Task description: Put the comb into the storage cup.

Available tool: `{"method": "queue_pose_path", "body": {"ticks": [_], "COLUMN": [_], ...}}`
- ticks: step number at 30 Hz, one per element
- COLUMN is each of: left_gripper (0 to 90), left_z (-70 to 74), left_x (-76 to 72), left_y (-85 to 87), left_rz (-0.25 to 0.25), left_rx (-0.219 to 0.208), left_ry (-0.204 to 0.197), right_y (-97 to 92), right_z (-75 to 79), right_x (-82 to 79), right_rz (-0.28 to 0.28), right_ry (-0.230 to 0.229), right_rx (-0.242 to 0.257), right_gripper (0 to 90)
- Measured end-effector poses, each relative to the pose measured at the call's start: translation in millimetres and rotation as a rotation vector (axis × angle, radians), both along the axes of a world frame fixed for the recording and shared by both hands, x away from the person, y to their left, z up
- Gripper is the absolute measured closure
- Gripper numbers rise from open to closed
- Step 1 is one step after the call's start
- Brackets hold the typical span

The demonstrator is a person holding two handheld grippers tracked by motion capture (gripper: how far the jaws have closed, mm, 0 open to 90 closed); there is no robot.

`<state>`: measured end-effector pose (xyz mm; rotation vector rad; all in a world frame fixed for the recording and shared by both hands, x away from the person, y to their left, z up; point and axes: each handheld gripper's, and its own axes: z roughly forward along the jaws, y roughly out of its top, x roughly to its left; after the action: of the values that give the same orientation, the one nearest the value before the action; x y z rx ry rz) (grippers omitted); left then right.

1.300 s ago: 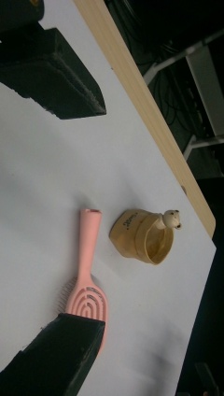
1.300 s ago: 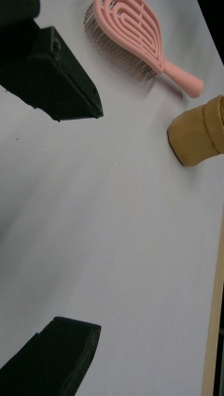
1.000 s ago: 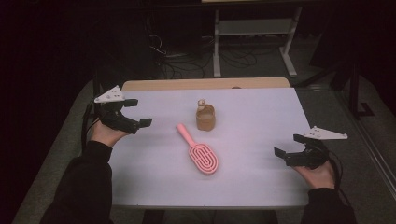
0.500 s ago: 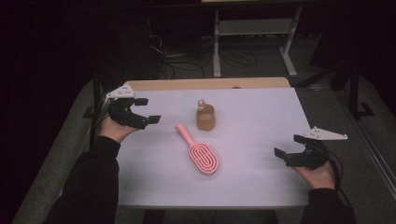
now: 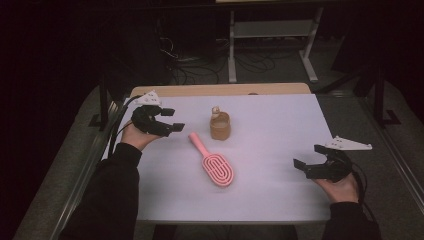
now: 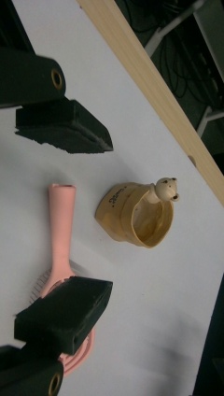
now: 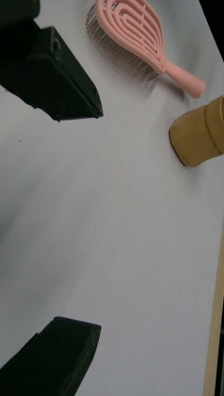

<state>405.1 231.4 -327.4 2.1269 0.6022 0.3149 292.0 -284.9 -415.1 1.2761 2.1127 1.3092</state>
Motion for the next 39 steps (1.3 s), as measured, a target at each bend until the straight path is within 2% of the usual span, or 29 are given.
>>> {"method": "queue_pose_path", "body": {"ticks": [4,7,11,20,22,27,34,39], "left_gripper": [37.0,42.4,49.0,55.1,56.7,60.4,64.3,68.3], "left_z": [-10.8,-16.8,-23.3,-32.0,-36.9,-41.8,-48.9,-57.1], "left_x": [3.9,5.7,8.1,13.8,16.2,19.3,25.0,30.8], "left_y": [-10.0,-13.9,-18.0,-23.3,-26.0,-29.6,-33.7,-38.3], "left_rz": [-0.029,-0.031,-0.025,-0.018,0.004,0.02,0.027,0.03], "left_rx": [0.0,-0.005,0.011,0.025,0.036,0.043,0.004,0.01], "left_ry": [0.012,0.022,0.043,0.056,0.048,0.044,0.059,0.072], "right_y": [-0.5,-0.4,-0.6,-0.6,-0.7,-0.7,-0.1,0.6], "right_z": [0.0,-0.4,-0.6,-1.0,-1.2,-1.1,-2.1,-2.7], "right_x": [-0.5,-0.4,-0.6,-0.5,-0.4,-0.5,0.0,1.0], "right_rz": [-0.002,-0.002,-0.002,-0.001,0.0,-0.001,0.001,0.004], "right_ry": [0.002,0.003,0.003,0.007,0.008,0.008,0.013,0.017], "right_rx": [0.002,0.001,0.0,-0.002,-0.002,-0.002,-0.004,-0.009], "right_gripper": [0.0,0.0,0.0,0.0,0.0,0.0,0.0,0.0]}}
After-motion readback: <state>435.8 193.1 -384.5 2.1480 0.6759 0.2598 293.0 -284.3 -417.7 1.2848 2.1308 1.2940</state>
